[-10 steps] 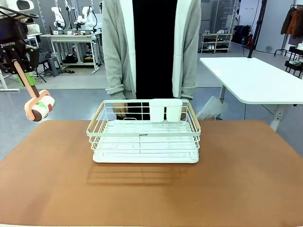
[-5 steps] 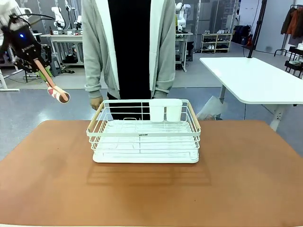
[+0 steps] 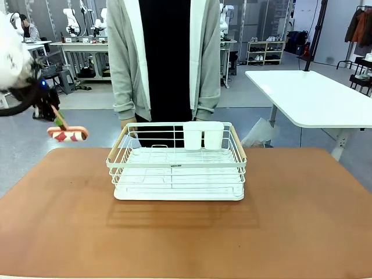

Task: Clean the table.
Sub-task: Place the Lint Roller down when the Dish drying rack is positioned in the middle of the table.

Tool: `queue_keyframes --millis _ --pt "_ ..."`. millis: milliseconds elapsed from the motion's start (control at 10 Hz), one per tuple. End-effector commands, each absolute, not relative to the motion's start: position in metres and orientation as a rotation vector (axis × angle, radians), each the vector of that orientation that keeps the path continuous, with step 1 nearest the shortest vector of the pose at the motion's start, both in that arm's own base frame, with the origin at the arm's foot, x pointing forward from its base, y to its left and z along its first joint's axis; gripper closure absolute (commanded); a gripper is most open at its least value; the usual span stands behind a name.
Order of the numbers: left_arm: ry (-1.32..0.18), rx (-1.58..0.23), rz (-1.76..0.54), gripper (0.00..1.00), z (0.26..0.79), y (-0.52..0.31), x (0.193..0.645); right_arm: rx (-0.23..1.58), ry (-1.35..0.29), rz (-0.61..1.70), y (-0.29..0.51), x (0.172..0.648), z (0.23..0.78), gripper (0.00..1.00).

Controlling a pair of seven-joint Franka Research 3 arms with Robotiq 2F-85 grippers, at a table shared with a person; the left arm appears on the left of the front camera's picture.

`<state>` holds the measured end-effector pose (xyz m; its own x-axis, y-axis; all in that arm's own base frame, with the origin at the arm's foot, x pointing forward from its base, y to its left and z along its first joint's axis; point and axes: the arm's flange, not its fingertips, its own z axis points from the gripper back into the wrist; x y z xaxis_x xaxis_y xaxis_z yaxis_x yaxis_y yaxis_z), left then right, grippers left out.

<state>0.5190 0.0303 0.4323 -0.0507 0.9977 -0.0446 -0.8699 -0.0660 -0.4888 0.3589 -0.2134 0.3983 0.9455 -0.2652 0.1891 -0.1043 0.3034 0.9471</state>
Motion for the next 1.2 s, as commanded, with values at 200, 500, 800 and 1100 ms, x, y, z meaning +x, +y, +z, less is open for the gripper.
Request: queue_keyframes --millis 200,500,800,1100 --pt "-0.418 -0.398 1.701 0.79 0.390 0.026 0.498 1.268 -0.339 -0.094 -0.212 0.356 0.400 0.00" --pt "-0.332 -0.363 1.621 0.79 0.374 0.028 0.497 1.268 -0.339 -0.094 -0.212 0.356 0.400 0.00" --pt "-0.228 -0.328 1.574 0.79 0.358 0.028 0.497 1.268 -0.339 -0.094 -0.212 0.356 0.400 0.00" --pt "-0.213 -0.309 1.570 0.79 0.355 0.029 0.495 1.268 -0.339 -0.094 -0.212 0.356 0.400 0.00"
